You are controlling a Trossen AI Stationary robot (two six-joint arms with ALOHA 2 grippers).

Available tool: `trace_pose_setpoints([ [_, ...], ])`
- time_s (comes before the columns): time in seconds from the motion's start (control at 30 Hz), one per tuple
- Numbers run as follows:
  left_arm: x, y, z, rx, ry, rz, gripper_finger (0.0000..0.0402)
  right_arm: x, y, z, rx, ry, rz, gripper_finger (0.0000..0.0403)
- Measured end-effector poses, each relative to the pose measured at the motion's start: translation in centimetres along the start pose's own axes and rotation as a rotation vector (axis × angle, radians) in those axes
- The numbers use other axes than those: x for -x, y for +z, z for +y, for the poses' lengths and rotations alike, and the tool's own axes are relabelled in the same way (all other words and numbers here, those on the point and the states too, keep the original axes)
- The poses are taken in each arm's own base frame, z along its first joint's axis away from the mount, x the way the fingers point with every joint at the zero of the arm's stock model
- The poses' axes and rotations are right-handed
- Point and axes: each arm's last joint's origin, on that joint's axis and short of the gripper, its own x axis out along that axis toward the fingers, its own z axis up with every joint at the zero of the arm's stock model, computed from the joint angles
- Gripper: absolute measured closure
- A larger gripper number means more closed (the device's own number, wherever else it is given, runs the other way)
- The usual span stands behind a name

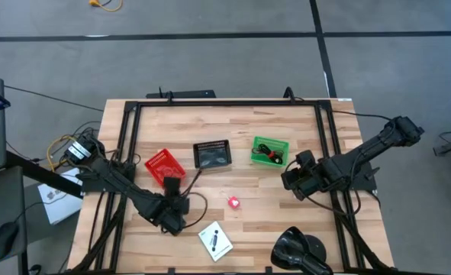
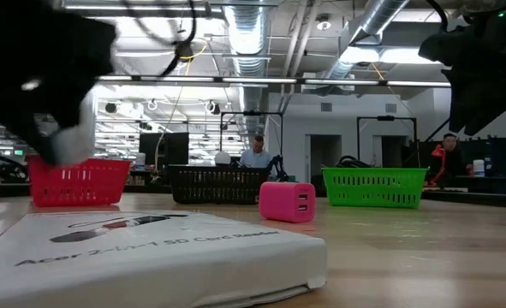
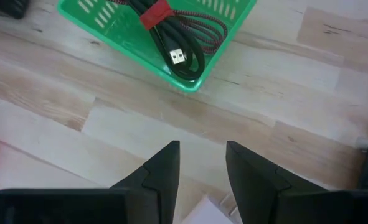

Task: Pick and place items into bin
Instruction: Put the blue charger adapter into the black bin

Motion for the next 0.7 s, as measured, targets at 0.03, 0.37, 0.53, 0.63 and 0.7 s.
trace_pose_setpoints([
  [0.03, 0.5, 0.6, 0.5, -0.023, 0.070, -0.038, 0.0271, 0.0, 0.0, 0.0, 0.000, 0.000, -0.001, 0.0280],
  [0.37, -0.8, 6.4, 10.8, -0.034, 0.252, -0.043, 0.0269, 0.0, 0.0, 0.2, -0.009, 0.018, -0.001, 0.0280],
  [0.53, -3.9, 7.8, 16.0, -0.004, 0.093, -0.095, 0.0259, 0.0, 0.0, 0.2, -0.011, 0.024, -0.001, 0.0280],
  [0.63, -5.2, 7.3, 18.3, 0.055, 0.028, -0.070, 0.0258, 0.0, 0.0, 0.2, -0.011, 0.024, -0.001, 0.0280],
  [0.7, -6.1, 7.1, 19.1, 0.080, -0.027, -0.052, 0.0257, 0.0, 0.0, 0.2, -0.008, 0.024, -0.005, 0.0280],
])
